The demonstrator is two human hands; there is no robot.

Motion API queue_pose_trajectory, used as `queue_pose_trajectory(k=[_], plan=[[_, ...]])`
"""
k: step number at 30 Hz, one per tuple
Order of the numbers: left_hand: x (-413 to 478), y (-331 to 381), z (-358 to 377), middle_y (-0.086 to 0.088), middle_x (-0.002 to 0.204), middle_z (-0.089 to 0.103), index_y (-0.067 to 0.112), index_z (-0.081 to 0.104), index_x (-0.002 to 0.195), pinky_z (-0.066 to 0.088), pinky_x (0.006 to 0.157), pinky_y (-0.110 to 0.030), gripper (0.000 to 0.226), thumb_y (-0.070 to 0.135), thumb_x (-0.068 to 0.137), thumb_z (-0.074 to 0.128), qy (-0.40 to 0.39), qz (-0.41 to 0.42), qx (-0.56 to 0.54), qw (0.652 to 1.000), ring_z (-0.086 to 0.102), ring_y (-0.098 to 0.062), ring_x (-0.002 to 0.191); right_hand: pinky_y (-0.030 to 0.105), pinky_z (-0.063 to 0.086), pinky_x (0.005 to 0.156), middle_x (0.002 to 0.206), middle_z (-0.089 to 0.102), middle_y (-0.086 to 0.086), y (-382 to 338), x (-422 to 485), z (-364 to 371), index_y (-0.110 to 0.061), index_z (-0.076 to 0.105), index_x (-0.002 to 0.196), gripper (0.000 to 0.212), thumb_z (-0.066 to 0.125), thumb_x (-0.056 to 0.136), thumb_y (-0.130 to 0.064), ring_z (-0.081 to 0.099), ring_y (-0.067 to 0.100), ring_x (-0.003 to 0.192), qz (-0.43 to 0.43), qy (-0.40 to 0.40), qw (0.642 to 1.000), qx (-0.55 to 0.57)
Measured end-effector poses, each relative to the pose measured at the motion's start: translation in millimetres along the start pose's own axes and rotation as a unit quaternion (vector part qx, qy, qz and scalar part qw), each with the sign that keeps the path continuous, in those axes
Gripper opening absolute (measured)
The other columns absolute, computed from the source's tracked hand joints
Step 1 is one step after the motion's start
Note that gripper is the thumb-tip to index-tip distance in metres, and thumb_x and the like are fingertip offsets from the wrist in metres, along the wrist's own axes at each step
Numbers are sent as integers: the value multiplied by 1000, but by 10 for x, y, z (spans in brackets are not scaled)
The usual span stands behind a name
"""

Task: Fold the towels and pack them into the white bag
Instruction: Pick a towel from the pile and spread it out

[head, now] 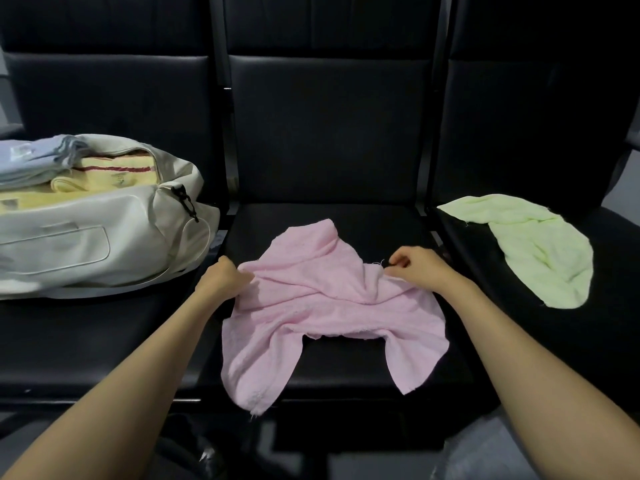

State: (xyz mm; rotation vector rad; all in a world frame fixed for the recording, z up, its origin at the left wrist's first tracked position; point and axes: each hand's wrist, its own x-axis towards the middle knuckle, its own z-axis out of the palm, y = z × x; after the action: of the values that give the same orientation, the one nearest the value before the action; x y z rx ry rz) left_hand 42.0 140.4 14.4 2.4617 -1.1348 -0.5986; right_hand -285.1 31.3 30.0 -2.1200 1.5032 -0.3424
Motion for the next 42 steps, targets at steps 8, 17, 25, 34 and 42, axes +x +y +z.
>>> queue_pose_trajectory(k=[8,17,25,34,42], plan=[[-67,-22,-8,-2,66,51,9,52,64,36,54,-25,28,18,81,71,-29,30,15,999,47,-16,64,40,39,105,132,46,7,-142,-6,229,-22,36,145,64,63,90,-39,35,23,130,24,-64,997,-47],[-64,-41,-28,-3,82,61,7,67,83,43,67,-27,18,25,82,72,-79,30,-40,996,55,-18,77,36,43,82,99,48,3,-283,113,260,-21,53,91,14,56,90,-35,45,23,101,54,7,998,24],[65,-94,-274,-11,77,59,11,59,78,42,63,-30,15,18,90,65,30,56,-451,890,50,-21,65,30,48,71,83,61,2,153,36,-448,-16,56,81,14,67,89,-17,60,16,80,110,113,833,530],[-206,-4,-211,-4,89,65,15,66,90,48,84,-39,5,20,90,66,20,118,-461,880,58,-20,85,27,50,69,92,65,6,162,-319,-473,-15,67,90,25,52,92,6,61,17,81,76,45,887,454],[-656,177,-704,-6,86,66,18,70,85,47,76,-37,9,26,82,73,46,136,-442,886,58,-23,84,27,53,65,88,67,11,-88,-681,-839,-7,66,87,21,52,91,8,65,19,76,107,-6,937,331]])
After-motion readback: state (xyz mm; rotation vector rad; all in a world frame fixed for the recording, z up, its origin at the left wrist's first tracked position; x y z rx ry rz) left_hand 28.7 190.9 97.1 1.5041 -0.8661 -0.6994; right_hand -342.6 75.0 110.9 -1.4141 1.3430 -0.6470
